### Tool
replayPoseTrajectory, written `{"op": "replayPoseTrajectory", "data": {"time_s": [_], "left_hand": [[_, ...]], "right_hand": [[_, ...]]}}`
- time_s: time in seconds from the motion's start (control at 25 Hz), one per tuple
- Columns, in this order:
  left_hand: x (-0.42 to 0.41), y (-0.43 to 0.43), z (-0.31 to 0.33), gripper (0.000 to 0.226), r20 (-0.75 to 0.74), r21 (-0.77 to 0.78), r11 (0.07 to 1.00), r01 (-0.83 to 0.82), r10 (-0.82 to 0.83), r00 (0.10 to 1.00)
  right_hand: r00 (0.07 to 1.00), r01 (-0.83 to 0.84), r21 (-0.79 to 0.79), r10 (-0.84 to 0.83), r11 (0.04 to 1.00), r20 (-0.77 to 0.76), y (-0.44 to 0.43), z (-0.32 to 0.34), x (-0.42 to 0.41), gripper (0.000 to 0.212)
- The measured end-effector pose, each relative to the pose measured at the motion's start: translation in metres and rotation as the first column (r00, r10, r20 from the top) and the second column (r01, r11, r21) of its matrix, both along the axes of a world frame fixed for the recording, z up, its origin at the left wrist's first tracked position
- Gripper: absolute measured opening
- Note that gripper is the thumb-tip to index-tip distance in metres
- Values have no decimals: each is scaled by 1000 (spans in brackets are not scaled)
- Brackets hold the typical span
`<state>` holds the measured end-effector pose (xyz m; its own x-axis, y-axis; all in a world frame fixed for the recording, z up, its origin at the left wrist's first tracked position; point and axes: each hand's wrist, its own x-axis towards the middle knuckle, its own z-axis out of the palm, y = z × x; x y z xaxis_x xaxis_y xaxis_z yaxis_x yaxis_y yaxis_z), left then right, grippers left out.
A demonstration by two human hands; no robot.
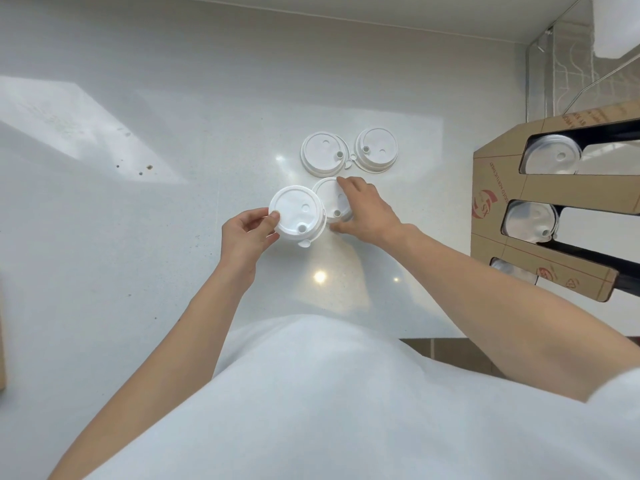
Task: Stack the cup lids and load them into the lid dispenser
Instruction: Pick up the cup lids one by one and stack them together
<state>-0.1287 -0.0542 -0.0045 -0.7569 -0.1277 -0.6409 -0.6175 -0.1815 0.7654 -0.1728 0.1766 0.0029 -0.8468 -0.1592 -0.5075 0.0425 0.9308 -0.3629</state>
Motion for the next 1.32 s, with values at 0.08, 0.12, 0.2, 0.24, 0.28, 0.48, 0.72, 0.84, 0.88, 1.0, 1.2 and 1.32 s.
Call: {"op": "replayPoseTrajectory", "data": {"time_s": [0.08,0.12,0.2,0.24,0.28,0.48,0.72,0.84,0.88,1.0,1.2,1.32], "left_hand": [[0,-3,-2,32,7,-2,1000,-7,7,1000],[-1,-5,-2,32,7,-1,1000,-10,10,1000],[-2,-7,-3,31,6,1,1000,-14,14,1000],[-2,-9,-2,30,8,1,1000,-19,19,1000],[-2,-10,-2,29,11,0,1000,-26,26,1000],[-1,-11,-2,32,19,-7,999,-37,37,999],[1,-9,1,29,27,10,999,-35,34,999],[1,-8,5,22,28,17,999,-32,31,999],[0,-8,7,21,25,21,999,-31,31,999],[0,-8,10,25,18,16,1000,-25,25,1000],[0,-4,19,32,9,6,1000,-3,2,1000],[3,-1,25,32,13,44,998,34,-34,999]], "right_hand": [[1000,-1,27,2,1000,-21,-2,-2,0,97],[999,1,40,0,999,-36,-3,-2,-1,97],[998,8,67,-4,998,-61,-6,-3,-2,96],[998,9,81,-3,997,-69,-7,-3,-2,95],[997,11,93,-4,996,-75,-9,-4,-3,94],[992,65,66,-58,996,-108,-8,-6,1,88],[957,263,-118,-275,957,-91,4,3,25,91],[946,289,-211,-312,934,-86,9,15,38,93],[944,289,-234,-317,928,-90,9,19,42,92],[943,276,-288,-317,917,-106,8,32,51,92],[940,269,-389,-328,881,-93,3,46,56,91],[949,250,-435,-308,865,-66,-2,47,58,92]]}}
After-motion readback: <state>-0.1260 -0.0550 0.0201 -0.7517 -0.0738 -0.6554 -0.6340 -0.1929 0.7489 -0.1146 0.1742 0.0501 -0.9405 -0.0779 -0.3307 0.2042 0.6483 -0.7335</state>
